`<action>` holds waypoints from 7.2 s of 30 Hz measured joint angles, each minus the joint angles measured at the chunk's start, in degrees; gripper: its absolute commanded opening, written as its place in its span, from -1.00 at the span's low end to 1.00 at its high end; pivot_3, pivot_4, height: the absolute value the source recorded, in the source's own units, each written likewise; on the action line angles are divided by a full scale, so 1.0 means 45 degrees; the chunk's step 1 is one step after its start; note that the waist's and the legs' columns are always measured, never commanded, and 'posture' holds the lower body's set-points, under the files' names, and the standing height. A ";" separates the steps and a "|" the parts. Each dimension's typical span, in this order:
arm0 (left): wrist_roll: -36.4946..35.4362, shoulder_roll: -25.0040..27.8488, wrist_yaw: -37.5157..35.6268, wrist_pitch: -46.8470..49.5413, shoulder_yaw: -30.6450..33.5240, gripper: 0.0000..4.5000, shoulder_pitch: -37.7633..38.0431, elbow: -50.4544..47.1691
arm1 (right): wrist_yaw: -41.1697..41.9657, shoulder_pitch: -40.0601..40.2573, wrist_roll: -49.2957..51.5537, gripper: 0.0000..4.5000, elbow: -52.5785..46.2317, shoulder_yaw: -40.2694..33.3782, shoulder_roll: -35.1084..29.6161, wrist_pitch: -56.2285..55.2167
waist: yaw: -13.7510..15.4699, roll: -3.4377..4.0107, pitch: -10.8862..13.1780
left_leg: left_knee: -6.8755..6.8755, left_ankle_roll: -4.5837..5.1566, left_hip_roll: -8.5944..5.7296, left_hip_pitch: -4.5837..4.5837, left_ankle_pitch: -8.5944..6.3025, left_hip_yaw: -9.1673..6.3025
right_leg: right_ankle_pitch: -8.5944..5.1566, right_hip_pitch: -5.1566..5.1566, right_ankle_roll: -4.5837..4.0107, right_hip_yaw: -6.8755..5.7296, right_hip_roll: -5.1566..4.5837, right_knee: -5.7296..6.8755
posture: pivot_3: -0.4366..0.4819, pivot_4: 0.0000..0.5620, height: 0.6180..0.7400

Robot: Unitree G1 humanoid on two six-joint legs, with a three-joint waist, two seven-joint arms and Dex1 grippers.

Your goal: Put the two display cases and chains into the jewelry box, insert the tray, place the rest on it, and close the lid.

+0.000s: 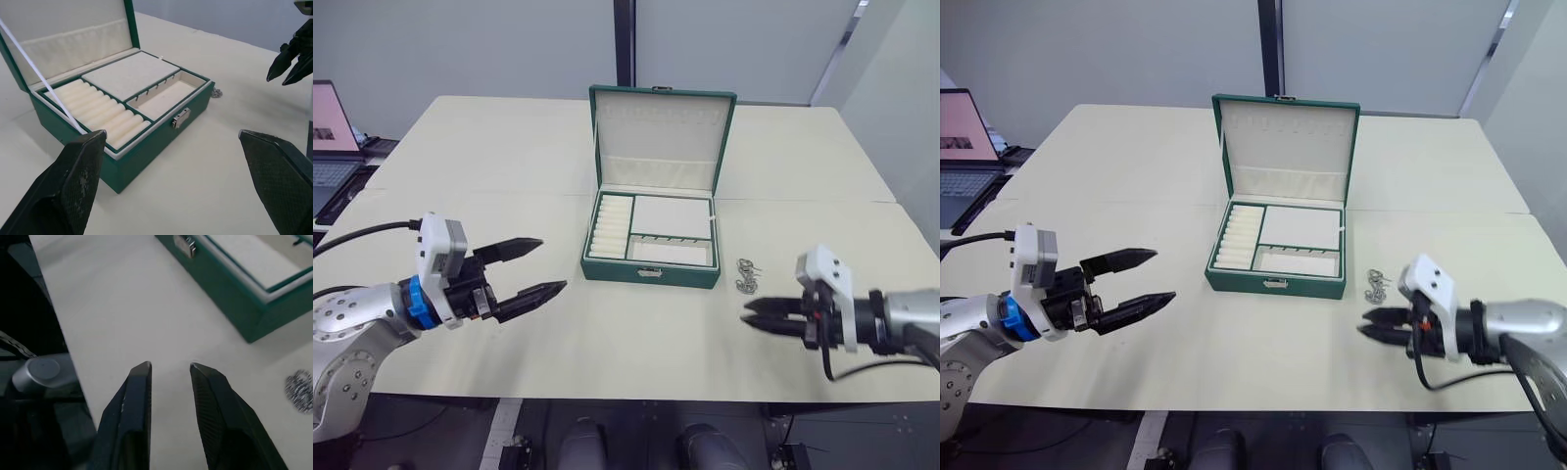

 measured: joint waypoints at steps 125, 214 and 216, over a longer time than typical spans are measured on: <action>0.0773 -0.1134 -0.0251 -0.2034 -0.2498 1.00 -0.2473 0.0202 | -0.7758 -0.3304 -0.3773 -0.86 0.3569 0.2294 0.3391 -0.1944 | 0.0064 -0.0059 -0.0050 | 0.0023 -0.0001 -0.0002 0.0002 0.0002 -0.0001 | 0.0001 0.0005 -0.0001 0.0001 0.0002 0.0022 | -0.05 -0.47 1.00; 0.1102 -0.0152 0.0400 -0.1357 0.1142 1.00 0.1852 0.0403 | -0.1425 0.1087 0.1318 0.99 0.1100 -0.0528 -0.0238 -0.2135 | 0.0066 -0.0058 -0.0038 | 0.0010 0.0003 -0.0001 0.0002 -0.0001 -0.0004 | 0.0000 0.0005 -0.0001 -0.0005 -0.0003 0.0001 | -0.05 -0.47 1.00; 0.1100 -0.0151 0.0547 -0.1219 0.1142 1.00 0.1848 0.0406 | -0.1500 0.1264 0.1333 0.99 0.1096 -0.0530 -0.0239 -0.2150 | 0.0062 -0.0058 -0.0038 | 0.0011 0.0003 0.0000 0.0003 -0.0001 -0.0001 | 0.0000 0.0004 -0.0001 -0.0002 -0.0003 0.0001 | -0.05 -0.47 1.00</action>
